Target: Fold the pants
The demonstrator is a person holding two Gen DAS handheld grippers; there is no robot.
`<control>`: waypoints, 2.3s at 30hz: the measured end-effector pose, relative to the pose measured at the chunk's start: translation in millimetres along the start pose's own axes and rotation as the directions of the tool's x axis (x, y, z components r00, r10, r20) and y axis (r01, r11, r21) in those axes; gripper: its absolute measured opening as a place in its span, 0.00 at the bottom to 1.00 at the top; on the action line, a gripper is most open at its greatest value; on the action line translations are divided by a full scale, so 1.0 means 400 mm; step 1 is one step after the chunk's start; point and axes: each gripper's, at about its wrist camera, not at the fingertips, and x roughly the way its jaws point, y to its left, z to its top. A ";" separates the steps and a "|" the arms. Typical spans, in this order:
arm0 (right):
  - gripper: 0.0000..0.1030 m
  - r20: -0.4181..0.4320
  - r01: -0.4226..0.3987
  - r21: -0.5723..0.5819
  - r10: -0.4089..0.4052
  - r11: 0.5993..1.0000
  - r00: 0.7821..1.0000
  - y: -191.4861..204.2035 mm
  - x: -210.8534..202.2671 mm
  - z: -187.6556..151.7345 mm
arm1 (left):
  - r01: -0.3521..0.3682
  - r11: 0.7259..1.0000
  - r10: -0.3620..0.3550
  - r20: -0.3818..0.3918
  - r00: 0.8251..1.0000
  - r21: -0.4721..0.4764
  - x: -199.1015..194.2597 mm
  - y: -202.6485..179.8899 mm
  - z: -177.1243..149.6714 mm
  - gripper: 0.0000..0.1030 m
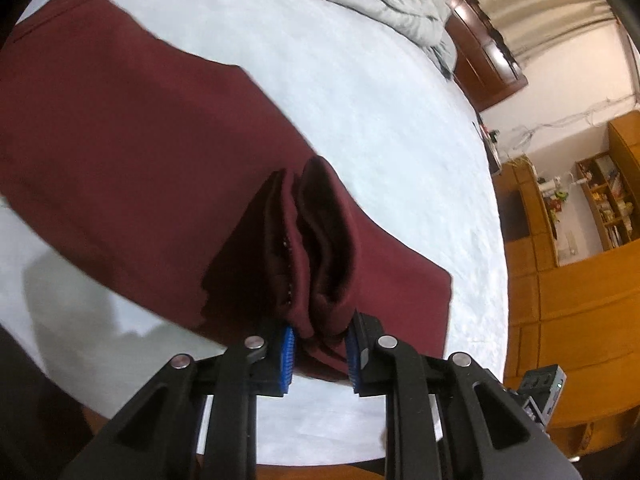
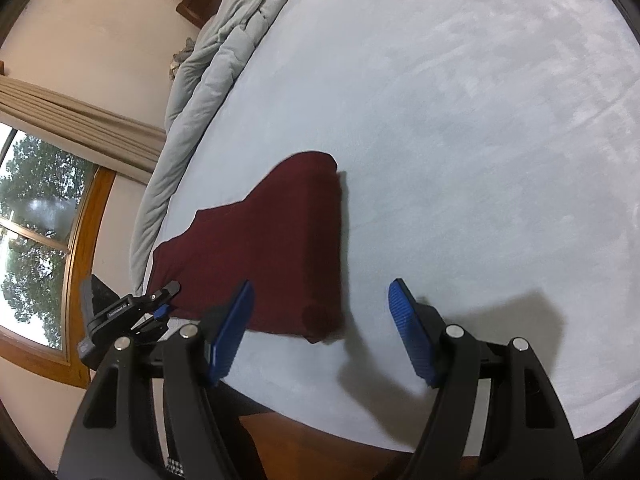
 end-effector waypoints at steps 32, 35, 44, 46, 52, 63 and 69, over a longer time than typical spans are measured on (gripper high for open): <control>0.26 -0.198 -0.175 -0.089 0.155 0.981 0.968 0.093 0.146 0.014 | -0.136 0.991 0.136 -0.036 0.990 0.023 0.097 0.007 -0.015 0.27; 0.19 -0.149 -0.181 -0.135 0.161 0.974 0.976 0.096 0.058 0.029 | -0.136 0.989 0.139 -0.033 0.990 0.064 0.109 -0.035 -0.035 0.35; 0.00 -0.003 -0.006 -0.108 0.005 0.994 1.000 -0.043 -0.135 0.067 | -0.184 0.971 0.189 -0.018 0.982 0.154 0.178 -0.104 -0.088 0.39; 0.00 -0.005 0.009 -0.124 -0.009 0.992 1.000 -0.039 -0.139 0.068 | -0.178 0.973 0.182 -0.015 0.983 0.146 0.171 -0.104 -0.087 0.40; 0.04 -0.065 -0.012 -0.202 -0.001 0.979 0.998 0.059 -0.042 0.056 | -0.224 0.964 0.207 0.127 0.970 0.145 0.066 -0.144 -0.067 0.38; 0.11 -0.236 0.076 -0.211 -0.126 0.975 0.964 0.101 0.194 0.011 | -0.156 0.935 0.161 0.011 0.987 0.318 0.184 -0.235 -0.073 0.44; 0.12 -0.235 -0.007 -0.087 -0.014 0.996 0.972 0.047 0.181 0.020 | -0.153 0.936 0.173 -0.035 0.984 0.317 0.210 -0.206 -0.078 0.37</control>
